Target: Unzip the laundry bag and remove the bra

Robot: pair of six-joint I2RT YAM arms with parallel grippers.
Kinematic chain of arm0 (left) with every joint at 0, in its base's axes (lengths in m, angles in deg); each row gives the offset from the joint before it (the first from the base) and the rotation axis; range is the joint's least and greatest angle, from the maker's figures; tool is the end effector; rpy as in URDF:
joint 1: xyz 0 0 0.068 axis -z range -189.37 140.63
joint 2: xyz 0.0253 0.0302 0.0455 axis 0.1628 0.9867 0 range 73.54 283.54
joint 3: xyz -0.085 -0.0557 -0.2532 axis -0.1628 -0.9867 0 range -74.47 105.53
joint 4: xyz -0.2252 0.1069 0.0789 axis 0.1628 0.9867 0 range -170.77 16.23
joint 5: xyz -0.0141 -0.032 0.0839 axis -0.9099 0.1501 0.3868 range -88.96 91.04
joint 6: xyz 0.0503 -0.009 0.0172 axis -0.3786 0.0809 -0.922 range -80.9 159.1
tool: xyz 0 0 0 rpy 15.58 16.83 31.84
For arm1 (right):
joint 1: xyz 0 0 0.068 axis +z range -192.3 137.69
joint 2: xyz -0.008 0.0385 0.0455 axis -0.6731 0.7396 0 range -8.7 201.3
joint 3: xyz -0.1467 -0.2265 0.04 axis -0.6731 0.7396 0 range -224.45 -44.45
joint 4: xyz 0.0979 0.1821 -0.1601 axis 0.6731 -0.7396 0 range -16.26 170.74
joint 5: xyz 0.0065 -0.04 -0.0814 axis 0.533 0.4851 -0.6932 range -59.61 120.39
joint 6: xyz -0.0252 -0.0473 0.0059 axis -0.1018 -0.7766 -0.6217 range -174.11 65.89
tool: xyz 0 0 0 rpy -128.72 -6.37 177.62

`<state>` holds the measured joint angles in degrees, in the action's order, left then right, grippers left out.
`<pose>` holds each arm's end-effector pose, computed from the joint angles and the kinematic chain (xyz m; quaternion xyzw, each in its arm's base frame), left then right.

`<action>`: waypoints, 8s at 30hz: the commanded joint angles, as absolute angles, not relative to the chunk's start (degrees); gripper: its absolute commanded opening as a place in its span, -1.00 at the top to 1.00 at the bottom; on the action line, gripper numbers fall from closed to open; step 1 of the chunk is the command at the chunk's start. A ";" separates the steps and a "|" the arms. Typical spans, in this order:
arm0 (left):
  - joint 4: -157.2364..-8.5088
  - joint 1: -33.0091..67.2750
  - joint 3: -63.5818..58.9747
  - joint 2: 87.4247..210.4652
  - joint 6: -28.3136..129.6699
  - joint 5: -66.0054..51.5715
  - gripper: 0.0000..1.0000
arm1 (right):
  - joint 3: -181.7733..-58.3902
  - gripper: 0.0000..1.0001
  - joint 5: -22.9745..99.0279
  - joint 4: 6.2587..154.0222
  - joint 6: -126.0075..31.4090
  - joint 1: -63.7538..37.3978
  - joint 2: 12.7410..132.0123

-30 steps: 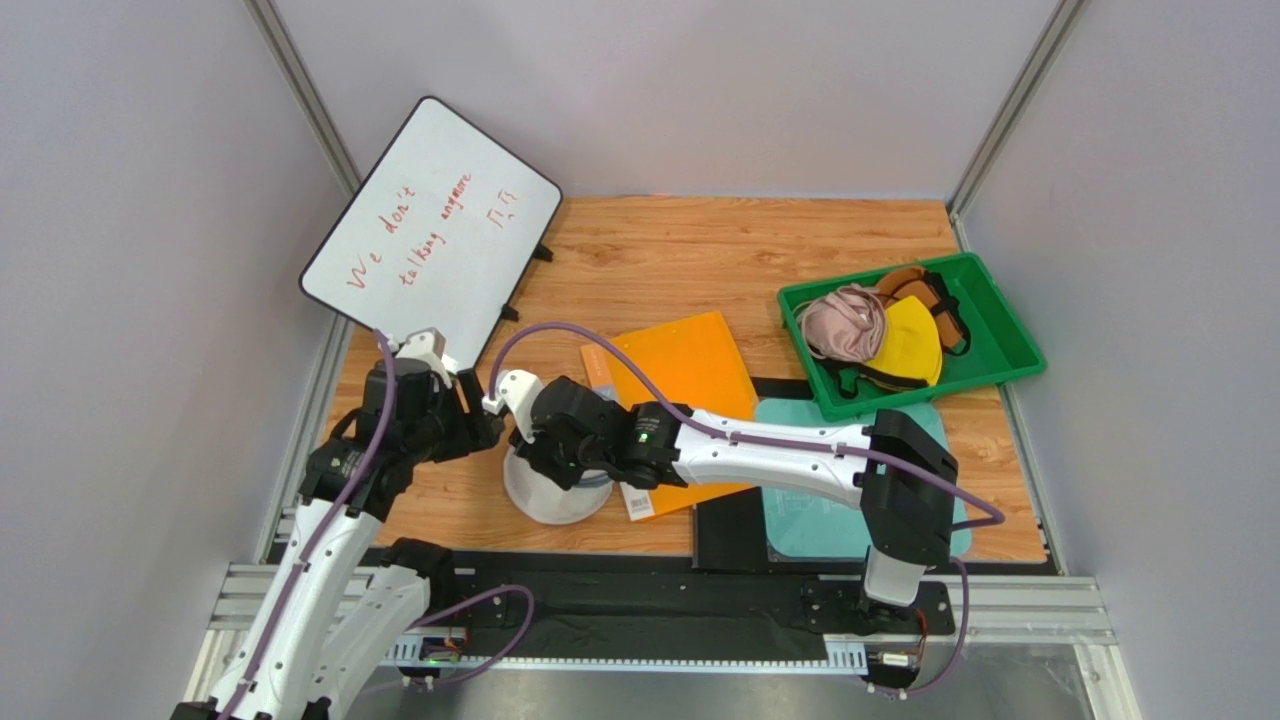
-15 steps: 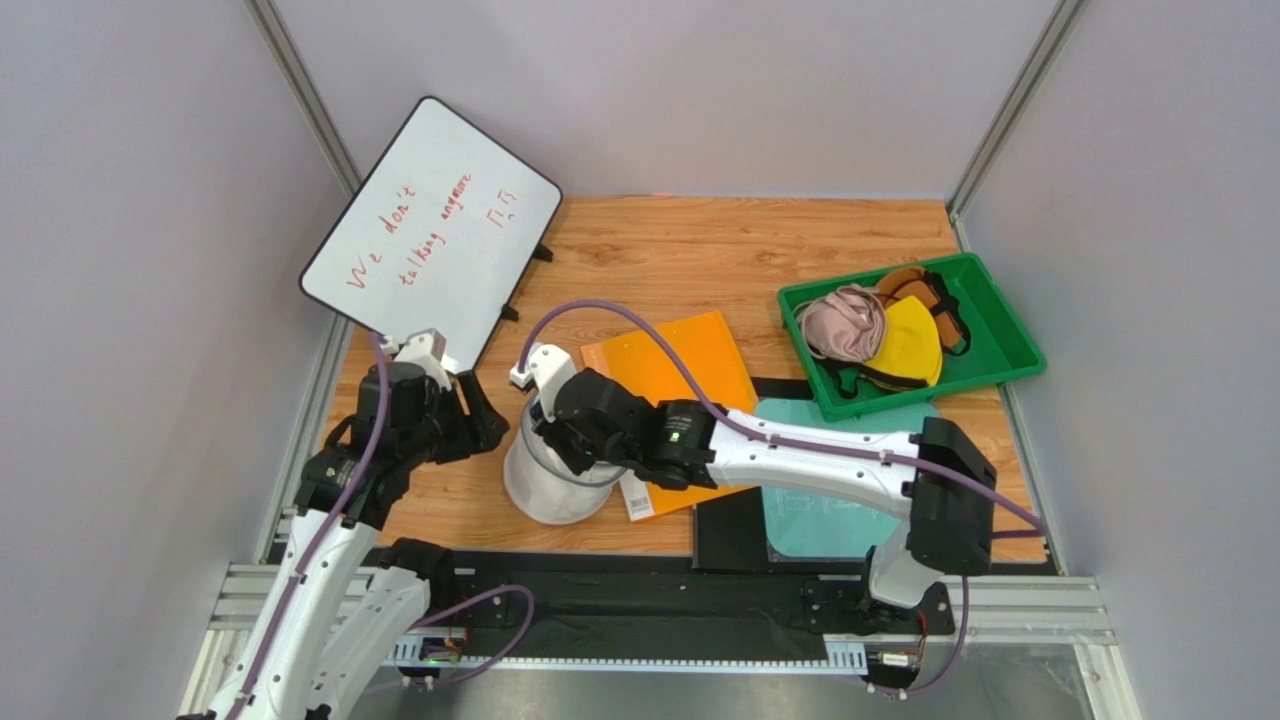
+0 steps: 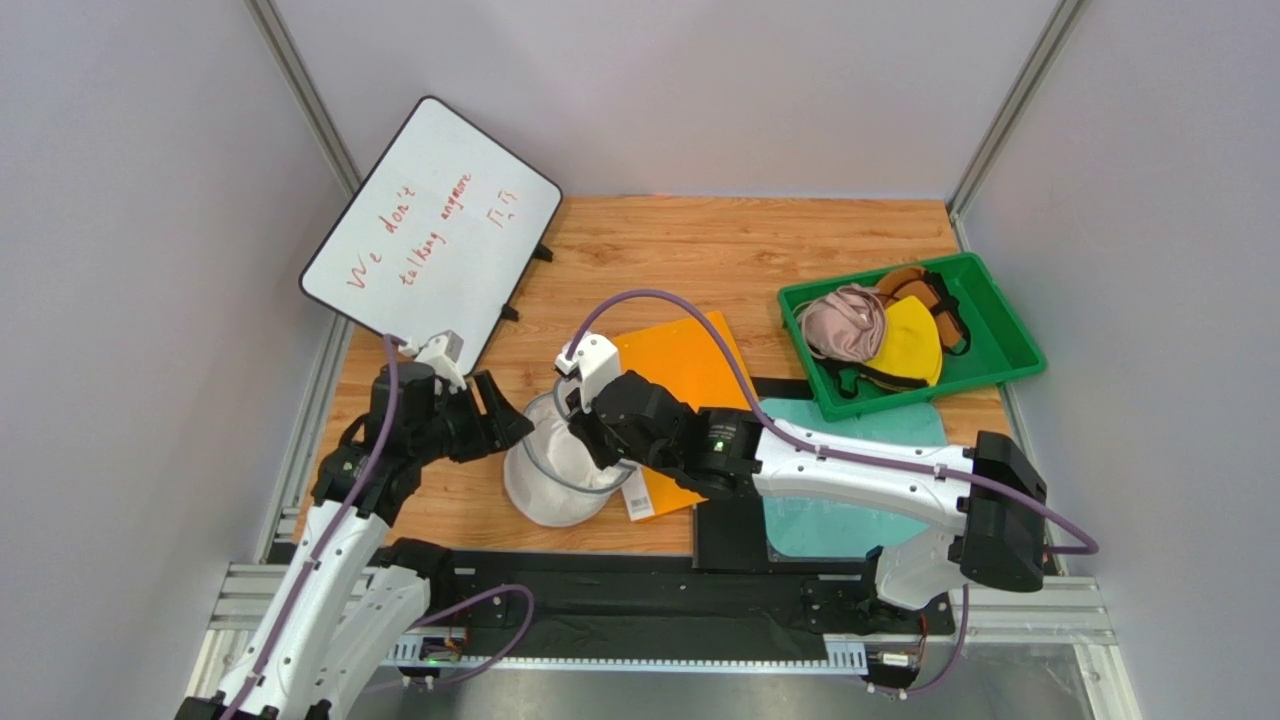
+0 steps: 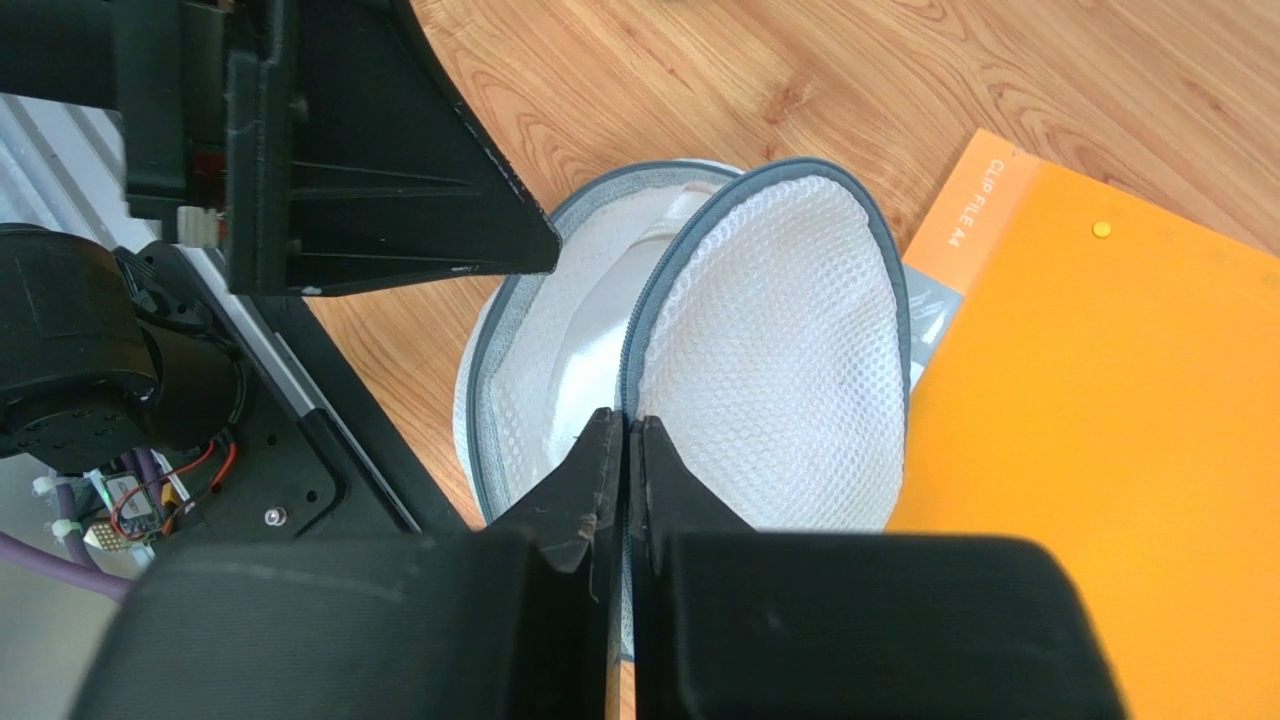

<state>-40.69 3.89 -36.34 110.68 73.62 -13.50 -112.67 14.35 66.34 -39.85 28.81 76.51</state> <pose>0.1320 -0.0403 0.2687 -0.1117 0.8903 -0.2772 0.3436 0.1202 0.3207 0.3060 -0.3510 0.7919 0.2392 0.4388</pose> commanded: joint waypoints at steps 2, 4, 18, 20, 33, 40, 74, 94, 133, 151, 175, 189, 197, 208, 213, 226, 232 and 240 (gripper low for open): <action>-44.02 3.64 -38.26 112.21 74.96 -14.60 -0.34 | -110.99 1.00 12.19 69.92 -37.94 28.71 71.99; -44.90 3.64 -39.14 112.39 75.40 -15.30 -0.33 | -110.46 1.00 11.93 70.01 -37.77 28.62 71.28; -51.23 3.64 -42.74 115.46 77.59 -18.73 0.15 | -104.92 1.00 8.60 71.07 -36.45 28.19 65.30; -51.50 3.73 -42.83 115.55 77.59 -18.64 0.29 | -103.25 1.00 7.80 71.33 -35.66 27.83 63.73; -49.92 3.64 -40.46 116.43 77.68 -18.38 1.00 | -93.60 0.87 -6.26 60.89 -22.85 23.44 52.48; -48.16 3.64 -39.49 115.20 76.36 -18.20 1.00 | -91.81 -0.45 -17.41 44.12 -11.51 22.12 47.64; -42.10 3.64 -38.26 111.42 72.41 -16.62 1.00 | -92.35 -0.48 32.86 79.51 -6.48 22.29 67.06; -41.75 3.64 -38.17 111.24 72.23 -16.62 1.00 | -94.01 -0.24 30.47 76.25 -8.41 22.21 72.42; -42.62 3.64 -38.61 111.42 71.97 -17.59 1.00 | -106.24 1.00 24.59 76.61 -12.10 22.21 70.06; -42.19 3.64 -38.53 111.33 72.06 -17.41 1.00 | -104.13 1.00 21.43 70.64 -16.32 18.08 55.29; -42.10 3.64 -38.44 111.59 71.97 -17.15 1.00 | -112.12 1.00 22.13 48.49 -31.17 -9.95 35.07; -42.36 3.64 -38.53 111.33 71.88 -17.50 1.00 | -126.27 1.00 41.72 44.79 -34.87 -46.16 44.64; -42.62 3.73 -38.53 111.25 71.79 -17.77 1.00 | -126.01 1.00 47.08 48.21 -31.62 -57.58 48.95; -43.06 3.64 -38.61 111.07 71.62 -18.03 1.00 | -130.76 1.00 50.60 53.14 -30.47 -61.99 58.44; -43.24 3.64 -38.70 110.81 71.62 -18.20 1.00 | -125.16 1.00 48.68 54.18 -30.30 -61.99 58.97; -43.15 3.64 -38.70 110.80 71.71 -18.47 1.00 | -117.05 1.00 36.82 56.74 -29.33 -61.91 63.71; -43.06 3.64 -38.70 110.98 71.62 -18.38 1.00 | -115.64 1.00 27.14 58.50 -28.98 -61.99 68.28; -43.15 3.64 -38.79 111.68 71.62 -18.20 1.00 | -114.85 1.00 18.44 60.52 -28.89 -62.08 73.82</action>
